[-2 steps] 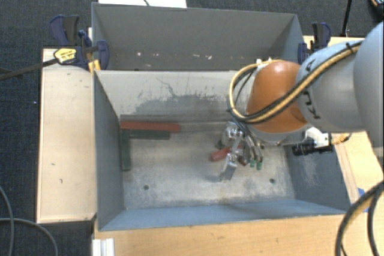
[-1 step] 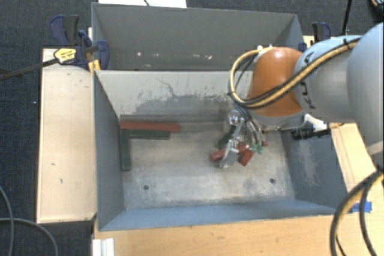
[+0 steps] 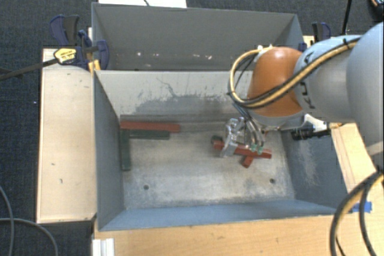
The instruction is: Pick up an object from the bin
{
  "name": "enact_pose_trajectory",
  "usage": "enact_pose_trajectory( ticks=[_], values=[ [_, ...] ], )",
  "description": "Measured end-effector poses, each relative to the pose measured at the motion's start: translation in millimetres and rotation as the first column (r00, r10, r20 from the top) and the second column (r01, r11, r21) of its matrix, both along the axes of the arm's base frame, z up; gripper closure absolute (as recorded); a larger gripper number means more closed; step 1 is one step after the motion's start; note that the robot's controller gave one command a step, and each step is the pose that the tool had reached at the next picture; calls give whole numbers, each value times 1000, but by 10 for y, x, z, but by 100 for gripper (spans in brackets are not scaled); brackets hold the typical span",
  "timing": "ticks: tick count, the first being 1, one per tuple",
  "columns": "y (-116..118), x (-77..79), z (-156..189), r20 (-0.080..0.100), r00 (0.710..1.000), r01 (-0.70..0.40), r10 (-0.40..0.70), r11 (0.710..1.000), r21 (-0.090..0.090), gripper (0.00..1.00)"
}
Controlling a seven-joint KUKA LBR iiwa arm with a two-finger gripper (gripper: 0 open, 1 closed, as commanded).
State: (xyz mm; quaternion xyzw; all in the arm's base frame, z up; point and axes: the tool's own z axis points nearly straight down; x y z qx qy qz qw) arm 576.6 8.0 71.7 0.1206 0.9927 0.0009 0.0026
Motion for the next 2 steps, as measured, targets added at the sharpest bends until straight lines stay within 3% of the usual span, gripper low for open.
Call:
enact_pose_trajectory(
  ticks=[1, 2],
  values=[
    [509, 39, -2, 2, 997, -74, 74, 997, 0, 100],
    [321, 39, 1367, 5, 999, 51, -51, 999, 0, 100]
  ],
)
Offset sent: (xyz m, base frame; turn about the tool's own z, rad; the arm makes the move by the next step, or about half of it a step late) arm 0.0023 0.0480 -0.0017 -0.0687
